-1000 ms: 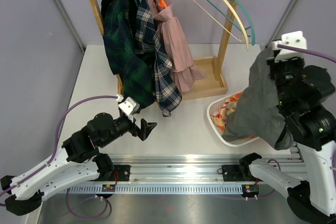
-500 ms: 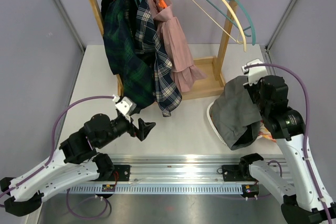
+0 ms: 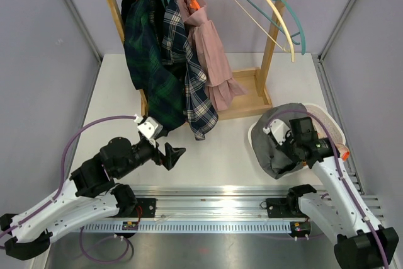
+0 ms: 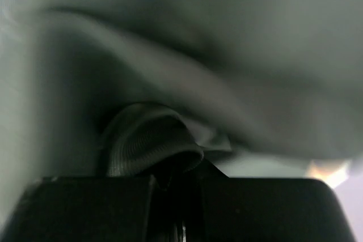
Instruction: Remove the skirt from the hanger
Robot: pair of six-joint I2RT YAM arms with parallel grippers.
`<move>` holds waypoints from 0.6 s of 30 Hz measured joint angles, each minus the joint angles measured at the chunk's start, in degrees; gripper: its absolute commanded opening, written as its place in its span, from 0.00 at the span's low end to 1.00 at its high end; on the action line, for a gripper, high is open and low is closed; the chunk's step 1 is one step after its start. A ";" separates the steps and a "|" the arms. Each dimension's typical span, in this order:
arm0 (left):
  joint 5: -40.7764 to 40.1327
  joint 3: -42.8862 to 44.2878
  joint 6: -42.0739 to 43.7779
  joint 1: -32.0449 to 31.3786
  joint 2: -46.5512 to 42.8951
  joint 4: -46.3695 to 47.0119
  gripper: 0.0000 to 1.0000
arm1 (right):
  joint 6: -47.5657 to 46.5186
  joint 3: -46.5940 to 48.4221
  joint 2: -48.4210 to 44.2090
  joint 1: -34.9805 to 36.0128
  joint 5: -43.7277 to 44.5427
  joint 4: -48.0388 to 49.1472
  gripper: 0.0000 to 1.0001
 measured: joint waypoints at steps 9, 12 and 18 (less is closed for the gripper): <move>-0.17 0.28 0.02 0.00 -0.17 -1.46 0.99 | -2.05 -6.62 2.47 -0.35 -3.19 0.09 0.50; -0.57 1.29 0.02 0.00 -0.37 -2.27 0.99 | -2.29 -3.34 0.79 -0.55 -3.08 -1.73 0.80; -1.57 4.50 -0.55 0.00 -0.31 -3.91 0.99 | -1.90 10.93 -1.25 -0.59 1.40 -5.53 0.99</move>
